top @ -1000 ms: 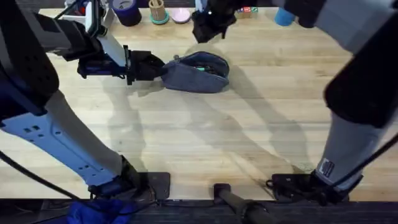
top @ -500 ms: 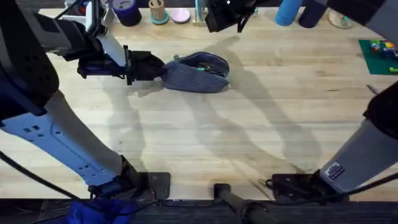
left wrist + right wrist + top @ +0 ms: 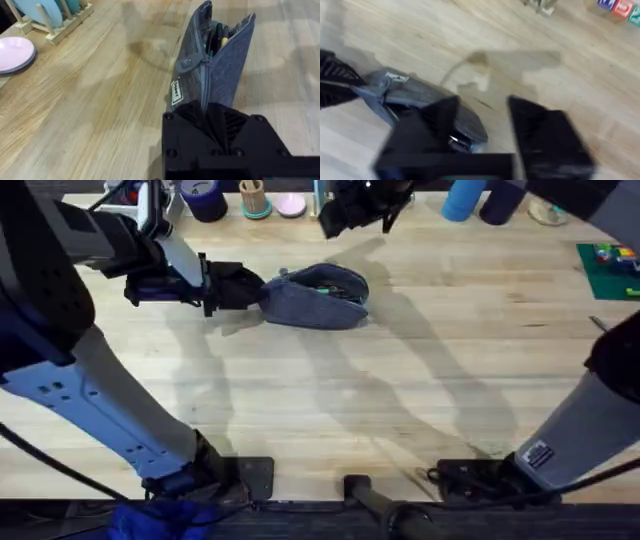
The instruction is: Unzip the bag, pick up the pens from the table one at a time and place them inside, then zip the bag closed.
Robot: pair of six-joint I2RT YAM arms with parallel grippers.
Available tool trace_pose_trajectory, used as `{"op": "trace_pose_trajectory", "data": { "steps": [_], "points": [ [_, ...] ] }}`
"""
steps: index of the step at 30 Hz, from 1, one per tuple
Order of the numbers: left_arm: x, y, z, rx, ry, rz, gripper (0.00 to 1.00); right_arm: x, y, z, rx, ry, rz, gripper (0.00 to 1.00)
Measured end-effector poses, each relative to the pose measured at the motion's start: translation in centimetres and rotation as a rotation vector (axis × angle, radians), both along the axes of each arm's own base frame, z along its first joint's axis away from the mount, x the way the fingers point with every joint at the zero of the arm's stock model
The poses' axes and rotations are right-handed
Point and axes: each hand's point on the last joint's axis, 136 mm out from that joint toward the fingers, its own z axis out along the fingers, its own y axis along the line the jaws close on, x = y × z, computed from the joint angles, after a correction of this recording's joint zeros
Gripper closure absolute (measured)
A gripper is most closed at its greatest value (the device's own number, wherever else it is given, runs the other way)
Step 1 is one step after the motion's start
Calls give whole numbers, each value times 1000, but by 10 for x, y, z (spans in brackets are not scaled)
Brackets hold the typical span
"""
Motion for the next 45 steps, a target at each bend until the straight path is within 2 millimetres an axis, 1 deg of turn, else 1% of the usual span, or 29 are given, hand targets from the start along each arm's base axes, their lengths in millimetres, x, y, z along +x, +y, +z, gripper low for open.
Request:
{"op": "trace_pose_trajectory", "data": {
  "steps": [1, 2, 3, 4, 8, 10, 13, 16, 19, 26, 30, 34, 39, 45],
  "points": [
    [0, 0, 0, 0, 0, 0, 958, -3, -2, -2, -8, 12, 1, 278],
    [0, 0, 0, 0, 0, 0, 958, -5, -3, -4, -16, 25, 1, 140],
    [0, 0, 0, 0, 0, 0, 958, -9, -5, -6, -26, 41, 2, 40],
    [0, 0, 0, 0, 1, 0, 958, -13, -7, -8, -36, 59, 3, 15],
    [0, 0, 0, -1, 2, 1, 958, -27, -17, -16, -79, 124, -5, 6],
    [0, 0, 0, -1, 3, 1, 958, -33, -21, -15, -96, 146, -14, 6],
    [0, 0, 0, -1, 3, 1, 958, -36, -23, -7, -103, 152, -21, 5],
    [0, 0, 0, -1, 3, 1, 957, -40, -19, 2, -104, 150, -14, 6],
    [0, 0, 0, -1, 5, 2, 958, -46, -8, 10, -102, 142, 11, 6],
    [0, 0, 0, -2, 6, 2, 958, -65, 25, 29, -110, 101, 92, 6],
    [0, 0, 0, -2, 6, 2, 958, -77, 45, 45, -102, 68, 136, 5],
    [0, 0, 0, -2, 6, 2, 958, -85, 64, 64, -52, 33, 137, 5],
    [0, 0, 0, -2, 6, 2, 958, -83, 71, 84, 20, 8, 80, 5],
    [0, 0, 0, -2, 6, 2, 958, -81, 80, 91, 69, -9, 51, 5]
  ]
}}
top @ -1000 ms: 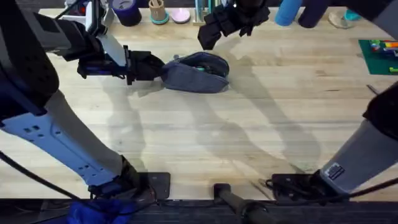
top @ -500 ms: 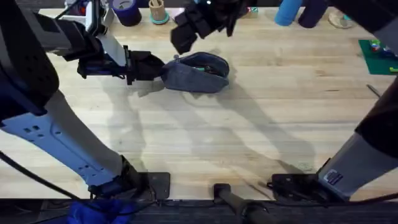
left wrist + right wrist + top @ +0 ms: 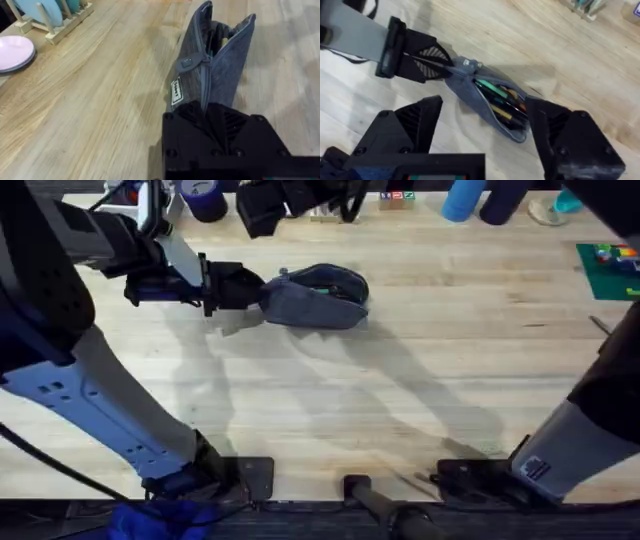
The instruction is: Unzip the bag, pick up the pens from the table one at a time and place them inside, then zip the bag closed.
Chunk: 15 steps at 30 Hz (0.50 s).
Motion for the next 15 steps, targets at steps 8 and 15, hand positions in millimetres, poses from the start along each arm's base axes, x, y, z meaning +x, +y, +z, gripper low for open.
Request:
{"op": "trace_pose_trajectory", "data": {
  "steps": [8, 15],
  "points": [
    [0, 0, 0, 0, 0, 0, 958, 0, 15, 3, 53, -3, 22, 5],
    [0, 0, 0, 0, 0, 0, 958, 7, 28, -35, 12, 55, 32, 5]
  ]
}}
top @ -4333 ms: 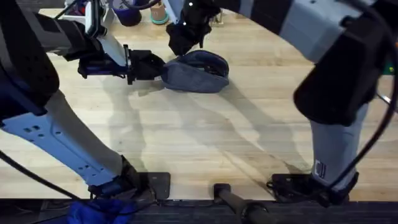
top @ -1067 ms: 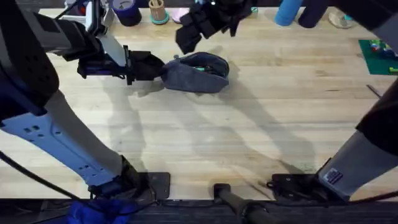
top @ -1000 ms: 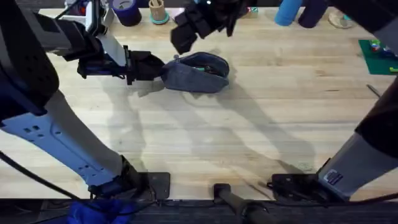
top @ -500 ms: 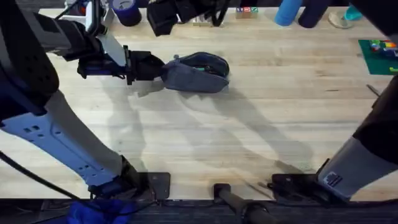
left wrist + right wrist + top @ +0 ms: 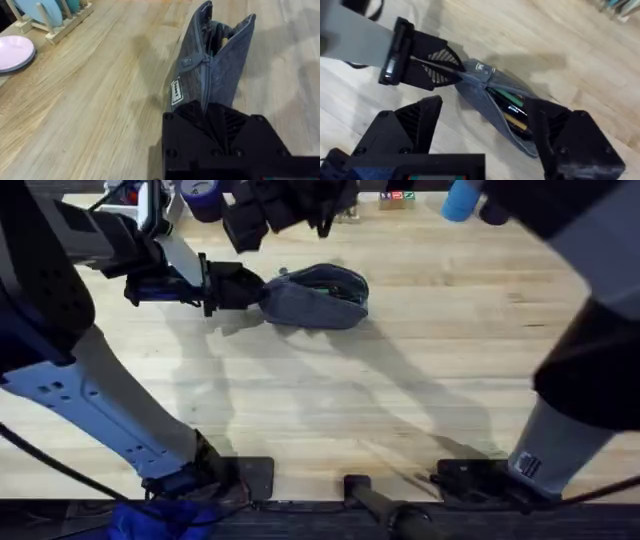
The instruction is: Unzip the bag, pick up the pens from the table one at a time and place them inside, then zip the bag closed.
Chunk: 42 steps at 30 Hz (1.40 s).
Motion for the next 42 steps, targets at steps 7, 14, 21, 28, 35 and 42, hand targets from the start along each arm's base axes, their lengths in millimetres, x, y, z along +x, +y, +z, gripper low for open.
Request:
{"op": "trace_pose_trajectory", "data": {
  "steps": [7, 14, 21, 28, 35, 42],
  "points": [
    [0, 0, 0, 0, 0, 0, 958, 4, 5, -29, -40, 43, 2, 6],
    [0, 0, 0, 0, 0, 0, 958, 10, 9, -49, -61, 64, -1, 7],
    [0, 0, 0, 0, 0, 0, 958, 21, 17, -75, -71, 74, -5, 36],
    [0, 0, 0, 0, 0, 0, 958, 23, 16, -90, -92, 96, -8, 65],
    [0, 0, 0, 0, 0, 0, 958, 25, 14, -92, -95, 99, -14, 118],
    [0, 0, 0, 0, 0, 0, 958, 26, 15, -106, -107, 125, -13, 155]
  ]
}}
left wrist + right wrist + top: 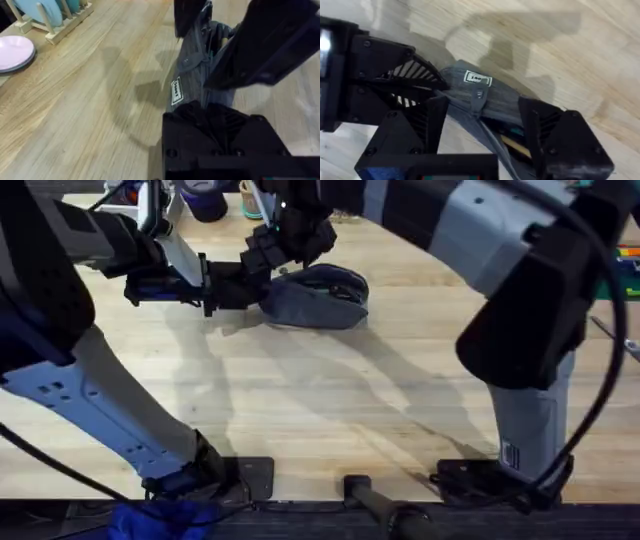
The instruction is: Unzip the bag, pick up the pens from the table one at a time and place them inside, then zip the bag closed.
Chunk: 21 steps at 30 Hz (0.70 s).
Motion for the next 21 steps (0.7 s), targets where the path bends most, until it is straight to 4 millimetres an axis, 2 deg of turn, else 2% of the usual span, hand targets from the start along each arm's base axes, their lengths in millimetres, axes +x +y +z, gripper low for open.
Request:
{"op": "trace_pose_trajectory", "data": {
  "steps": [4, 10, 21],
  "points": [
    [0, 0, -1, 7, 0, -2, 958, 0, 3, -9, 4, 17, 4, 183],
    [0, 0, -1, 7, -1, -1, 958, 1, 7, -8, 24, 20, 10, 331],
    [0, 0, -1, 6, -2, -3, 958, -3, 13, -8, 49, 34, 22, 715]
  ]
}}
